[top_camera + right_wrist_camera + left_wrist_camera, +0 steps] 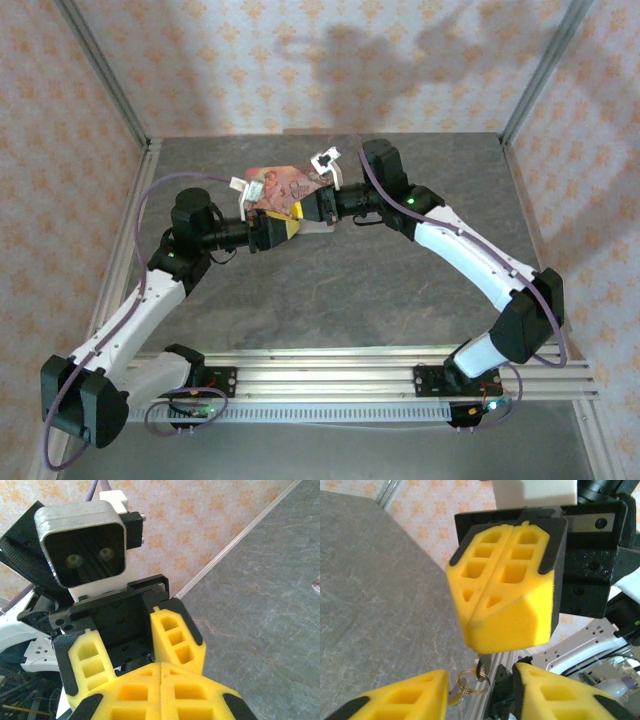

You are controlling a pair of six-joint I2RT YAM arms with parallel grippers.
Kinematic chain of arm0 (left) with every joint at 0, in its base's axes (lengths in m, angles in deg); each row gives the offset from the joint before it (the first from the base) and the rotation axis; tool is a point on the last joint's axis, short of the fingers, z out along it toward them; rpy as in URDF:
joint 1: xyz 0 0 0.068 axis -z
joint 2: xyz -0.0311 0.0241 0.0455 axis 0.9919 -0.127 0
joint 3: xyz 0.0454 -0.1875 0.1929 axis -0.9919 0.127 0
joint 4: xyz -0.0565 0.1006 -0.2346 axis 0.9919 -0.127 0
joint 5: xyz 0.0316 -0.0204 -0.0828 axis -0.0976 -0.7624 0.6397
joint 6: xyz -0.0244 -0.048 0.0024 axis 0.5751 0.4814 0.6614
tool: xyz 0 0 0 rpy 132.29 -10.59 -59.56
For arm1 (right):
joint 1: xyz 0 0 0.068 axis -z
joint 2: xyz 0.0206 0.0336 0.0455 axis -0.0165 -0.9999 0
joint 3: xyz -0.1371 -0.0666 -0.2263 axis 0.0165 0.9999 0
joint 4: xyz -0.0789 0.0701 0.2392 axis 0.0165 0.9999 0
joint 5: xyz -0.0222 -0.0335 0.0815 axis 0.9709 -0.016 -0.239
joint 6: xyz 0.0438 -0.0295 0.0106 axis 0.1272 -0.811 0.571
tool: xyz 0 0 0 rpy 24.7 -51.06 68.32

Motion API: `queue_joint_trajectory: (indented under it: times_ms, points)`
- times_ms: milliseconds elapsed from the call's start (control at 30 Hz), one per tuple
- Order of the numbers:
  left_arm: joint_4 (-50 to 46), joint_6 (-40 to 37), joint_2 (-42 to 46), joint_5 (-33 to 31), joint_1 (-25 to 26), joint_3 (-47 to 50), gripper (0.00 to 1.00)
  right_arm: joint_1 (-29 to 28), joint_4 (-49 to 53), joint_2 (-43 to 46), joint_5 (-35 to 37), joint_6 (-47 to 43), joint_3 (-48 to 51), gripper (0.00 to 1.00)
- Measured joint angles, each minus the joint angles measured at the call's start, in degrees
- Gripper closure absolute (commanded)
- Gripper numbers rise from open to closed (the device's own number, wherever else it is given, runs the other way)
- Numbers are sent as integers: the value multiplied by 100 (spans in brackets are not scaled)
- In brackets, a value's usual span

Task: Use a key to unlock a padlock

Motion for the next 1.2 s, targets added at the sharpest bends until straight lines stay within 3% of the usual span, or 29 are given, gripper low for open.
queue_joint_trajectory:
  times_ms: [167,600,800,1067,1200]
  points:
    - [9,48,0,-2,-42,39,58,0,42,0,0,-28,0,100]
    - [68,188,2,0,-42,46,89,2,17,0,17,-15,142,100]
    - [63,177,2,-17,-79,50,91,2,-214,0,28,129,221,100]
    - [48,197,2,-61,-81,63,81,-9,-691,35,127,372,492,100]
    - [48,201,2,-63,-81,66,83,-9,-835,35,133,461,549,100]
